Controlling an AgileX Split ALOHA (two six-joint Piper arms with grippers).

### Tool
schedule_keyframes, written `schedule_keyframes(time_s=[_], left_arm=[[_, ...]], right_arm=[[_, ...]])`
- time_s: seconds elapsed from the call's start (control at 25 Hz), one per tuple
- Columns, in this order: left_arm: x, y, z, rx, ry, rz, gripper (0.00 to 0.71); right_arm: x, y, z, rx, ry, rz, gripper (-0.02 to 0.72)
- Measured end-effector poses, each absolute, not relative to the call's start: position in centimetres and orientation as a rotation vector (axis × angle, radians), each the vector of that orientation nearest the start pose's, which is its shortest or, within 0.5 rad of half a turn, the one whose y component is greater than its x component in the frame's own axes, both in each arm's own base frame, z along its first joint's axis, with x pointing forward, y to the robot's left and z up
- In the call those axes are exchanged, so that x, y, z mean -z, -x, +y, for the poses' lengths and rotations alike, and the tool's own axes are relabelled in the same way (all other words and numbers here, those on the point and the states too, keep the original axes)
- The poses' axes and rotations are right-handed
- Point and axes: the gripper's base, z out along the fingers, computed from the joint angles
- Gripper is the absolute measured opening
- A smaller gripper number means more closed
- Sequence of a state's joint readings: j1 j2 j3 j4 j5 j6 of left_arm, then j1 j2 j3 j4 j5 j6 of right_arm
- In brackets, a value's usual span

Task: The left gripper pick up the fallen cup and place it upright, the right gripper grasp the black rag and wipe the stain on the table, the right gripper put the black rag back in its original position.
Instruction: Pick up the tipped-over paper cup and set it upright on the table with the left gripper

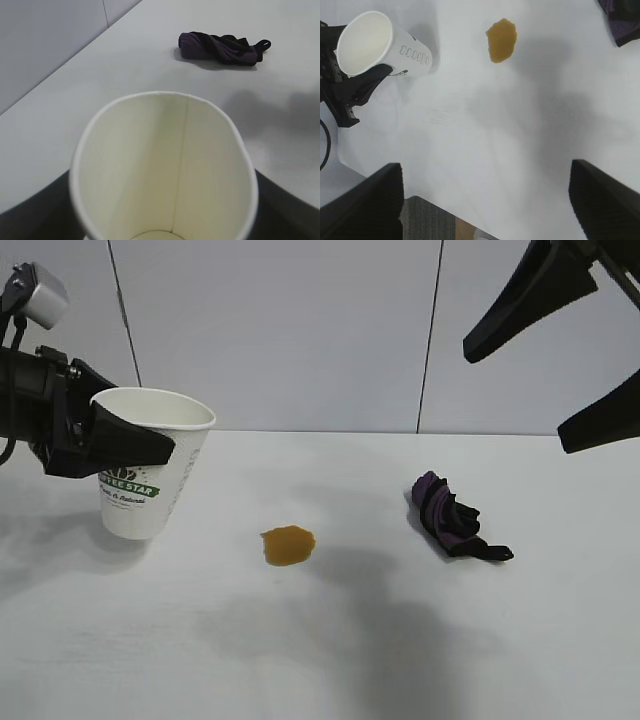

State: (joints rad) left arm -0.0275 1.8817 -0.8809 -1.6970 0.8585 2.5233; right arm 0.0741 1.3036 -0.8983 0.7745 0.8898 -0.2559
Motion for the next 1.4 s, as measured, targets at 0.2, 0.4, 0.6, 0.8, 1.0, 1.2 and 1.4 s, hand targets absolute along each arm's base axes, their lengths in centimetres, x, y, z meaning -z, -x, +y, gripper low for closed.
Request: schedule_keyframes(time_s=[0.2, 0.4, 0.6, 0.8, 1.0, 1.2, 1.4], left_arm=[[-13.2, -33.6, -7.8, 0.595, -1.153, 1.797, 0.501], [-12.7, -33.6, -7.8, 0.597, -1.162, 1.801, 0.501], [-12.7, -33.6, -7.8, 0.595, -1.161, 1.802, 0.541], [-12.6, -33.7, -7.6, 0.569, -1.162, 1.823, 0.639], [-12.3, -33.8, -7.5, 0.557, -1.152, 1.851, 0.66], [-12.2, -33.8, -7.1, 0.555, -1.087, 1.954, 0.665], [-13.1, -33.3, -6.8, 0.535, -1.107, 2.028, 0.666]], right_arm=[[-28.2, -24.2, 6.8, -0.882, -0.081, 2.599, 0.622], [-28.2, -24.2, 6.7, -0.88, -0.083, 2.596, 0.622], [-28.2, -24.3, 6.7, -0.877, -0.086, 2.591, 0.622], [-28.2, -24.3, 6.7, -0.873, -0.09, 2.585, 0.622], [-28.3, -24.4, 6.7, -0.869, -0.093, 2.58, 0.622], [-28.3, -24.4, 6.7, -0.87, -0.094, 2.579, 0.622], [-28.3, -24.4, 6.7, -0.867, -0.096, 2.576, 0.622]])
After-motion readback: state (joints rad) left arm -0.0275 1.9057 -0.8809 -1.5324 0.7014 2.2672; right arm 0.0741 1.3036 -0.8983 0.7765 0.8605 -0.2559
